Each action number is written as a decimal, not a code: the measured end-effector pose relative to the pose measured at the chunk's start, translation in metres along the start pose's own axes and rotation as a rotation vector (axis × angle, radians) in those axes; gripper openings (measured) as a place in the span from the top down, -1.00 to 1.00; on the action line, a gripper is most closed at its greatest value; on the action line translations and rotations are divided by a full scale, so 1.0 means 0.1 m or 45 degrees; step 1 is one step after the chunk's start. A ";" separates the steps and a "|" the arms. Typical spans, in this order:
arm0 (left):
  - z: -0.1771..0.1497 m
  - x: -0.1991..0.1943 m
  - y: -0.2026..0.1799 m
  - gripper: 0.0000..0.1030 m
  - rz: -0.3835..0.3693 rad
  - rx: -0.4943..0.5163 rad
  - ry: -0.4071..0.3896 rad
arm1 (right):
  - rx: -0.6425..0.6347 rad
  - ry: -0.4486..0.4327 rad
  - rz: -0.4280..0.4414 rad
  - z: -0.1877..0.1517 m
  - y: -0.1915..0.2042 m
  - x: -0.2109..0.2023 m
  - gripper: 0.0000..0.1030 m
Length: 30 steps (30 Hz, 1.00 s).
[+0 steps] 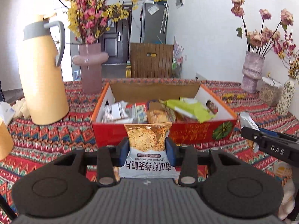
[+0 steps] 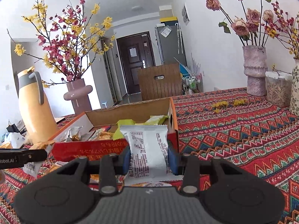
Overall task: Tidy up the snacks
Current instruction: 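Carry both packets into the box and open both grippers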
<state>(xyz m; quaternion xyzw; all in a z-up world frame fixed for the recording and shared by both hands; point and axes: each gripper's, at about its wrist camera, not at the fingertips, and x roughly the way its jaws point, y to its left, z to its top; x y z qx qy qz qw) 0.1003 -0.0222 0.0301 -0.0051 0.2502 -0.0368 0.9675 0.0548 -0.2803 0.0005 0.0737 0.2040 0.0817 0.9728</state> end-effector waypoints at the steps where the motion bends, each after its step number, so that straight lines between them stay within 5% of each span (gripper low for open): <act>1: 0.05 0.00 -0.01 0.20 0.003 -0.002 -0.018 | -0.010 -0.018 0.002 0.06 0.03 0.01 0.23; 19: 0.74 0.36 0.04 0.19 0.082 -0.056 -0.177 | -0.088 -0.176 -0.001 0.80 0.29 0.58 0.23; 30: 0.60 0.93 0.22 0.19 0.158 -0.133 -0.162 | -0.053 -0.120 -0.045 0.63 0.28 1.04 0.23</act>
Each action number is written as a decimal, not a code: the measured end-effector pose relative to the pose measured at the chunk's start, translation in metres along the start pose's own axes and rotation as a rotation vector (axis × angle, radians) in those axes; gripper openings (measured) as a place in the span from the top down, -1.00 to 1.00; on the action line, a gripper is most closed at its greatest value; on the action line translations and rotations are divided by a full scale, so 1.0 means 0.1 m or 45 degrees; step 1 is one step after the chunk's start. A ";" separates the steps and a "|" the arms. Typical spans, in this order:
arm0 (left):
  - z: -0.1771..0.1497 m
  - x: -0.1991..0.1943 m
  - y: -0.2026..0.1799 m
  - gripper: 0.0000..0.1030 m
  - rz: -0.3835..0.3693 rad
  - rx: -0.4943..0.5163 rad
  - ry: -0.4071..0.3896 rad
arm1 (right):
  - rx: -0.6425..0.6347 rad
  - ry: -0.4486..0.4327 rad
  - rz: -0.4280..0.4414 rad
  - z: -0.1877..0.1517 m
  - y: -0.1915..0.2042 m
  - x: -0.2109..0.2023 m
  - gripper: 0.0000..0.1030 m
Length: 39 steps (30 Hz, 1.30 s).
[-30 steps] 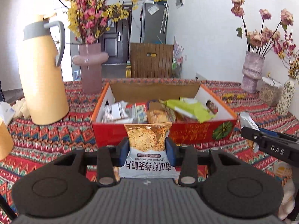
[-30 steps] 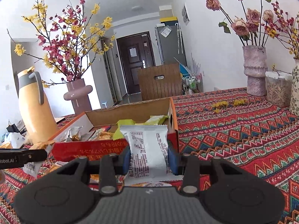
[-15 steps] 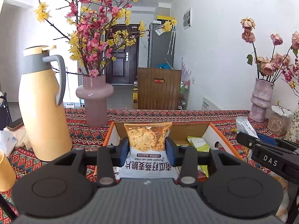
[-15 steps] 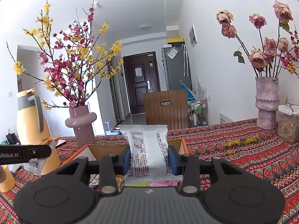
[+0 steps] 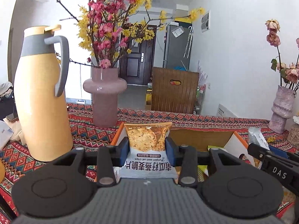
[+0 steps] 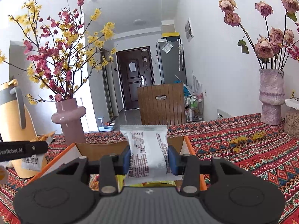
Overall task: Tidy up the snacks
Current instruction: 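Carry both packets into the box and open both grippers, then withdraw both tools from the box toward the pile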
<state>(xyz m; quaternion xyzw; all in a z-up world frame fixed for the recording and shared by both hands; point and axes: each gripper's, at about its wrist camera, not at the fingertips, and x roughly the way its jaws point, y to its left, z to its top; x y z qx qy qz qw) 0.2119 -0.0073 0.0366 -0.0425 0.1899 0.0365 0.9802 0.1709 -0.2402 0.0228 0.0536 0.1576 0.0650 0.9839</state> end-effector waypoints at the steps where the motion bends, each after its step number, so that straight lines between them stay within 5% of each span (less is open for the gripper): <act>1: -0.03 0.04 0.00 0.19 0.003 0.008 0.018 | -0.010 0.010 -0.005 -0.03 0.01 0.02 0.23; 10: -0.08 0.07 0.08 0.15 0.008 -0.025 0.036 | -0.031 0.092 -0.011 -0.14 0.05 0.10 0.17; 12: -0.08 0.05 0.08 -0.05 0.016 -0.030 0.017 | -0.018 0.090 -0.013 -0.14 0.03 0.09 0.07; 13: -0.08 0.04 0.08 -0.36 0.027 -0.038 0.004 | -0.009 0.086 -0.009 -0.13 0.01 0.08 -0.04; 14: -0.08 0.02 0.09 -0.73 0.042 -0.044 -0.011 | 0.005 0.075 -0.008 -0.13 0.00 0.06 -0.33; 15: -0.08 -0.01 0.09 -0.85 0.058 -0.051 -0.034 | 0.022 0.057 -0.011 -0.12 -0.02 0.04 -0.68; 16: -0.07 -0.04 0.10 -1.00 0.069 -0.058 -0.061 | 0.036 0.039 -0.018 -0.12 -0.04 0.02 -0.82; 20: -0.05 -0.09 0.11 -1.00 0.073 -0.080 -0.089 | 0.085 0.006 -0.024 -0.09 -0.10 -0.04 -1.00; 39: 0.12 -0.34 0.13 -1.00 0.046 -0.111 -0.059 | 0.070 -0.062 0.008 0.08 -0.06 -0.39 -1.00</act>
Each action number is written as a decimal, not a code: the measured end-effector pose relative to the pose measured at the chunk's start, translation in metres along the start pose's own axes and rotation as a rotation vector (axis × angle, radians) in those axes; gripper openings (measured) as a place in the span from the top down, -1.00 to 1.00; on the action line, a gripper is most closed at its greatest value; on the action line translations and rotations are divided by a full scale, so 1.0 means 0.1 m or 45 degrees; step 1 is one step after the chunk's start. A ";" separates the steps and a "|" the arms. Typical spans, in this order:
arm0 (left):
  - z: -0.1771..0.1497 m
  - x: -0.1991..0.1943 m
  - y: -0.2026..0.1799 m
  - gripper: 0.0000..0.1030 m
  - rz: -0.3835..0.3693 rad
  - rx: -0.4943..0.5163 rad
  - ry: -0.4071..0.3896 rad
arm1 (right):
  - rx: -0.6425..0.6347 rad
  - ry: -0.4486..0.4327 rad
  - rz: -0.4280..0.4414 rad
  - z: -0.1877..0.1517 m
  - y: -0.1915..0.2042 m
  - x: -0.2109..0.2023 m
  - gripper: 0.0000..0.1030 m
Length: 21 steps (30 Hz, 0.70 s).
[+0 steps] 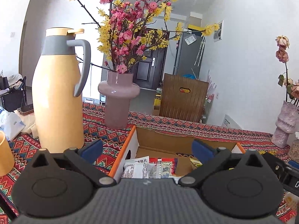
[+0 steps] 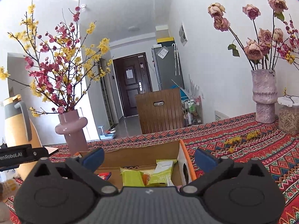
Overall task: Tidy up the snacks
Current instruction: 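Withdraw both tools from the box toward the pile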
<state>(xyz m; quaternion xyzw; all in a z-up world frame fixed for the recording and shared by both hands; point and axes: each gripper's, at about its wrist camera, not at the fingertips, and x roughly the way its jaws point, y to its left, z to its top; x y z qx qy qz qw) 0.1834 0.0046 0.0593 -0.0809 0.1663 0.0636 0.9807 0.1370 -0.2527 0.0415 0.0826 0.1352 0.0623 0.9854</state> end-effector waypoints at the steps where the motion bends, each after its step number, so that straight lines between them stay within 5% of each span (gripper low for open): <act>1: 0.01 -0.04 0.01 -1.00 -0.011 0.001 -0.004 | -0.005 -0.004 0.002 0.01 0.01 -0.05 -1.00; 21: -0.46 -0.58 0.30 -1.00 -0.060 0.134 0.125 | -0.096 0.183 0.020 -0.40 -0.18 -0.70 -1.00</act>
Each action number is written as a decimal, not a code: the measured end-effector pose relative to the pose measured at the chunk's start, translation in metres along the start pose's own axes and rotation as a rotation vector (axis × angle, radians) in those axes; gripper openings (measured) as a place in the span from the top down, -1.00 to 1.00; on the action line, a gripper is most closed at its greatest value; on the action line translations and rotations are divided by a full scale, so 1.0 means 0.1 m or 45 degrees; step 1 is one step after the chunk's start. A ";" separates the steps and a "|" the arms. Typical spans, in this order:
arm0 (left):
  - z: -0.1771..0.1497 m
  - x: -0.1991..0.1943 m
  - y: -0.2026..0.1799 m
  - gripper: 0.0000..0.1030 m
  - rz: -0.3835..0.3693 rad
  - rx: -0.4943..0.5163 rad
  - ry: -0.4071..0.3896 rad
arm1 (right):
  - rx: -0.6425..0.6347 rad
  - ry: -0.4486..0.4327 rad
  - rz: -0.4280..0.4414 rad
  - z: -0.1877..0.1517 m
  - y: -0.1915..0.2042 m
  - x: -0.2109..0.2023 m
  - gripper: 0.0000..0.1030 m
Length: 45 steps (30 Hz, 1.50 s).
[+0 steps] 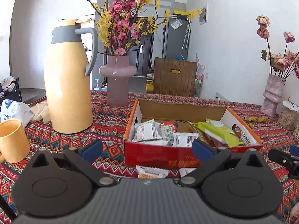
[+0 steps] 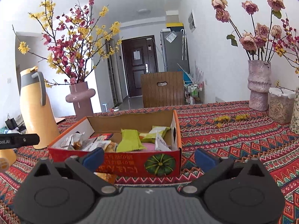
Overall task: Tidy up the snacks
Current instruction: 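Withdraw both tools from the box toward the pile, then move right gripper onto a pumpkin-seed cracker packet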
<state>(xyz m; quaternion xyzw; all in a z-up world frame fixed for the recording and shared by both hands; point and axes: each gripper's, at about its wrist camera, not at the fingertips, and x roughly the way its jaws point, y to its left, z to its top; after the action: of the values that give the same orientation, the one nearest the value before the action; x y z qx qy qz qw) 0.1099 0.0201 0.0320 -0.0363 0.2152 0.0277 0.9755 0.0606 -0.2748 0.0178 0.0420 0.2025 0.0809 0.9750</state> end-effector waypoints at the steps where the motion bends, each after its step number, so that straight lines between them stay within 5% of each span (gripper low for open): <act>1: -0.06 -0.01 0.01 -1.00 0.002 0.006 0.013 | 0.003 0.018 -0.005 -0.04 -0.01 0.00 -1.00; 15: -0.52 0.24 0.16 -1.00 0.015 -0.025 0.138 | 0.091 0.236 -0.042 -0.50 -0.16 0.27 -1.00; 28: -0.55 0.20 0.15 -1.00 0.002 -0.035 0.118 | 0.085 0.283 -0.045 -0.52 -0.15 0.36 -1.00; 45: -0.55 0.19 0.22 -1.00 -0.006 -0.082 0.111 | -0.121 0.443 -0.040 -0.38 0.26 0.73 -1.00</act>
<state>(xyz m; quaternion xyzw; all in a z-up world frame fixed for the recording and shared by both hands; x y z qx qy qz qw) 0.1027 0.0383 -0.0270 -0.0694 0.2562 0.0305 0.9636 0.1073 -0.2342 -0.0423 -0.0219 0.3648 0.0813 0.9273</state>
